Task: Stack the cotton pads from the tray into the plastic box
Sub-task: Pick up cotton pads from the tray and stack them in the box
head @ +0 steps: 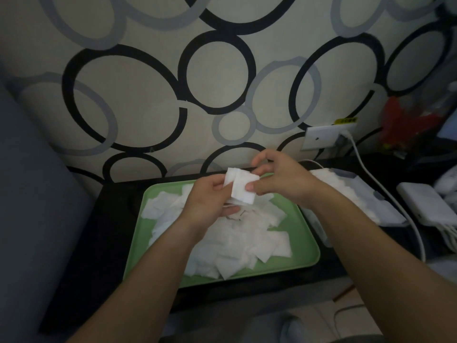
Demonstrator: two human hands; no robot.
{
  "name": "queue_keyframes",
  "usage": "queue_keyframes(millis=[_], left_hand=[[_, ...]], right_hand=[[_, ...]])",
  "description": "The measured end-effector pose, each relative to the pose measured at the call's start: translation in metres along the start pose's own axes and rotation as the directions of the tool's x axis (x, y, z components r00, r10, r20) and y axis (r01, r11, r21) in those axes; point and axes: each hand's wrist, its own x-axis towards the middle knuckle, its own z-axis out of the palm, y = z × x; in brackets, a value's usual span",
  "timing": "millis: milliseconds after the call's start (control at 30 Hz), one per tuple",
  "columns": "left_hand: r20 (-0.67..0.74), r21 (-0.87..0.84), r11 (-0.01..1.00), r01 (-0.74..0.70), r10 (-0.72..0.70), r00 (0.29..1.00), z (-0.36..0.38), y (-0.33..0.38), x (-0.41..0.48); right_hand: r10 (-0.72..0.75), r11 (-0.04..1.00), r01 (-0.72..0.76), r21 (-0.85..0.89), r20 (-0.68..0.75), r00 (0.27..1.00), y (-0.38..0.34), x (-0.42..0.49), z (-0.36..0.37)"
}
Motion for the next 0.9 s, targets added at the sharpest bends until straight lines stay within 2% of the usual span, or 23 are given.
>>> queue_keyframes(millis=[133,267,400,533,600,733,900], left_hand=[[0.022,0.034,0.999,0.019,-0.02,1.0,0.001,0.001,0.0],[-0.023,-0.014,0.996,0.091,-0.091,0.996,0.006,0.006,0.002],[0.006,0.076,0.997,-0.014,0.013,1.0,0.007,0.001,0.002],[-0.184,0.02,1.0,-0.017,0.021,0.983,0.004,-0.002,0.012],[-0.242,-0.008,1.0,-0.006,0.004,0.97,0.002,-0.003,0.017],[-0.268,0.023,1.0,0.004,0.002,0.963,0.002,-0.007,0.022],[-0.243,0.046,0.999,-0.003,0.014,0.97,0.006,-0.01,0.025]], right_hand=[[0.014,0.999,-0.015,-0.03,-0.036,0.999,0.0,0.001,-0.001],[0.02,0.994,-0.028,-0.109,-0.072,0.997,0.001,0.003,0.001],[0.01,0.973,-0.042,-0.226,-0.142,0.99,0.009,0.011,0.002],[-0.003,0.962,-0.088,-0.26,-0.33,0.944,0.037,0.029,-0.007],[-0.013,0.909,-0.145,-0.392,-0.374,0.928,0.056,0.04,-0.013],[0.03,0.744,-0.196,-0.639,-0.261,0.965,0.076,0.055,-0.012],[0.085,0.626,-0.266,-0.733,-0.275,0.958,0.075,0.057,-0.003]])
